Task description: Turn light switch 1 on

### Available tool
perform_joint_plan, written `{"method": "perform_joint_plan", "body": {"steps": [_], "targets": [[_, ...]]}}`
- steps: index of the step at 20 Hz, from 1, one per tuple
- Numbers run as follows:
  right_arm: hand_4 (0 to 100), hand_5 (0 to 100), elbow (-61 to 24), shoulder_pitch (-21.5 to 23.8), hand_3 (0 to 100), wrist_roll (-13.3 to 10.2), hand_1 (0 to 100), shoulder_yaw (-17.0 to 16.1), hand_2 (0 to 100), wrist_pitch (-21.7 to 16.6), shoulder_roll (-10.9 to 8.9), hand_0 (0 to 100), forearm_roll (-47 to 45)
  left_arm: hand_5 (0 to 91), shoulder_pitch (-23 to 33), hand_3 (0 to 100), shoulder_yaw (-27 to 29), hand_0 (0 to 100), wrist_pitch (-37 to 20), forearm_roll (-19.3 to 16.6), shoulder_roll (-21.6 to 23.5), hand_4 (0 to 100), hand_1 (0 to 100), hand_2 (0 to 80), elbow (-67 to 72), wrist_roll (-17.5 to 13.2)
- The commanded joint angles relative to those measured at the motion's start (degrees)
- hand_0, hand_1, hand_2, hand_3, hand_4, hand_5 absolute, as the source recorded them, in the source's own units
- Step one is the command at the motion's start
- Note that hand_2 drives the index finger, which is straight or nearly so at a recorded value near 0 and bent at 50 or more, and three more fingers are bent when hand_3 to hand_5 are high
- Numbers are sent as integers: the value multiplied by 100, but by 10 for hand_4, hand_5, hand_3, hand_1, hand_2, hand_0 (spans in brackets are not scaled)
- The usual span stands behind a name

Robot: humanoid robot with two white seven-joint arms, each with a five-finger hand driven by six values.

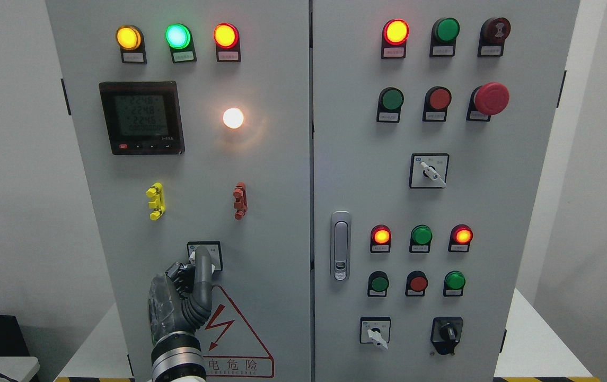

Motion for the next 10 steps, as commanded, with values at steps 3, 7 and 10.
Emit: {"method": "perform_joint_plan", "body": {"steps": [3,7,10], "targets": [[0,0,0,0,0,-3,389,0,0,-4,0,120,-97,760,0,817,0,266,-1,0,0,807,251,570,0,0],[0,0,0,0,0,-3,389,0,0,-4,0,120,-97,760,0,819,0,253,-1,0,0,807,256,572,0,0],[0,0,0,0,0,-3,389,0,0,-4,0,120,-97,759,0,819,0,249,-1,0,0,808,258,572,0,0]]}}
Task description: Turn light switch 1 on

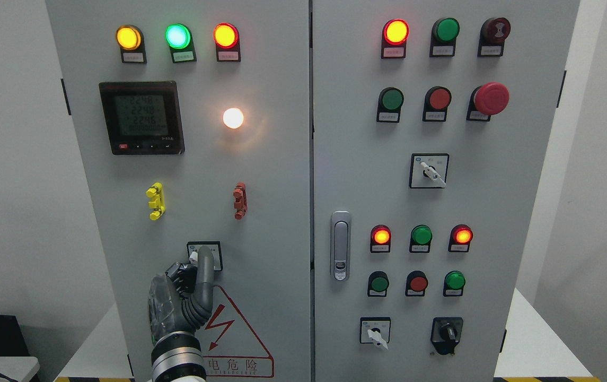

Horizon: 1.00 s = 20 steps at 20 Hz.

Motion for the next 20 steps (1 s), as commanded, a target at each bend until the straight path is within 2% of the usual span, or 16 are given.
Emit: {"method": "perform_joint_plan", "body": {"steps": [1,20], "targets": [[0,0,0,0,0,-2,389,0,0,-4,0,120,-97,759,0,819,0,248,-1,0,0,808,258,572,0,0],[0,0,0,0,0,-2,389,0,0,-4,0,120,-97,755,0,822,0,229,-1,0,0,807,263,575,0,0]]}}
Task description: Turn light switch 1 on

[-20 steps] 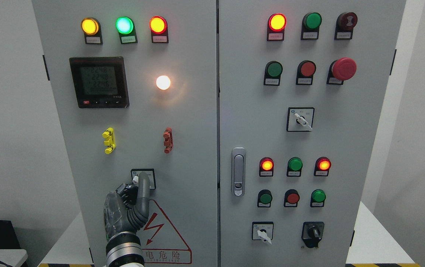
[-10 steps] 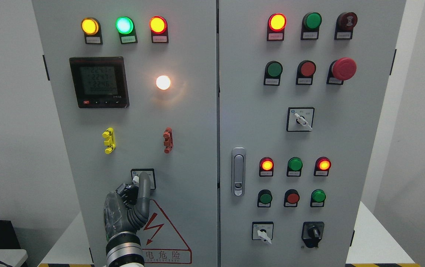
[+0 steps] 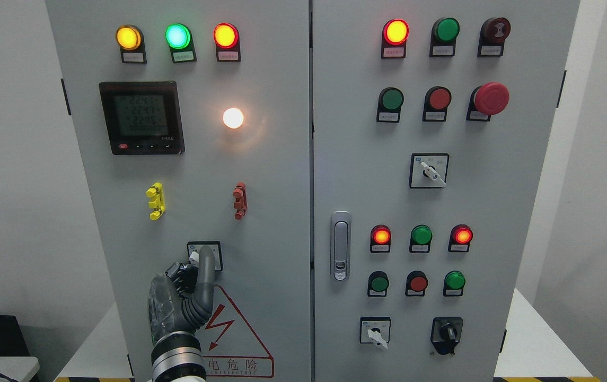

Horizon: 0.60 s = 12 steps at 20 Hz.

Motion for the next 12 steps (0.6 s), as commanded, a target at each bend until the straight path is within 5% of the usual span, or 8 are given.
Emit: {"method": "perform_joint_plan", "body": {"steps": [1,12], "targets": [[0,0,0,0,0,-2,389,0,0,-4,0,120,-97,755,0,822,0,228,-2,0,0,807,262,575,0,0],[0,0,0,0,0,-2,389,0,0,-4,0,120,-97,754,0,822,0,225,-2,0,0,807,260,576,0,0]]}}
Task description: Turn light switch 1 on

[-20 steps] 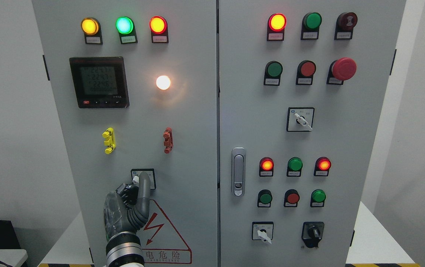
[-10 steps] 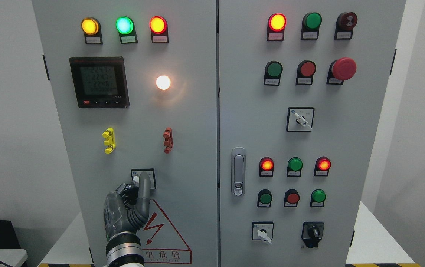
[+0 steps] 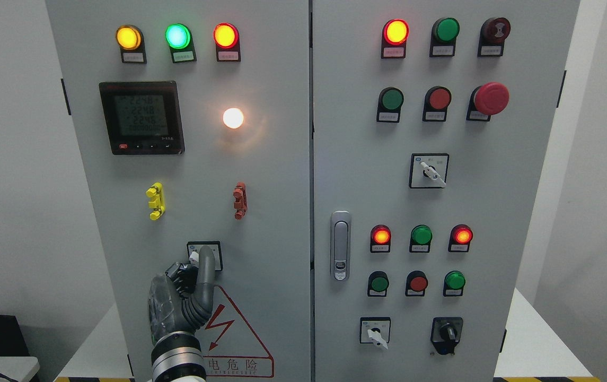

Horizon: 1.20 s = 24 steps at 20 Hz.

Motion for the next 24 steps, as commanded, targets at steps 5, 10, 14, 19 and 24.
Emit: {"method": "perform_joint_plan", "body": {"steps": [5,10,14,19,24], "targets": [[0,0,0,0,0,-3,389,0,0,-4,0,120,-97,755,0,820,0,224,-3,0,0,807,258,576,0,0],[0,0,0,0,0,-3,389,0,0,-4,0,120,-97,755,0,820,0,224,-3,0,0,807,257,576,0,0],[0,0,0,0,0,-3,389,0,0,-4,0,120,-97,755,0,819,0,223,-3,0,0,807,255,576,0,0],[0,0,0,0,0,-3,389,0,0,-4,0,120,-97,755,0,819,0,223,-3,0,0,807,255,576,0,0],[0,0,0,0,0,-3,389,0,0,-4,0,120,-97,754,0,818,0,219,-3,0,0,806,251,572,0,0]]}}
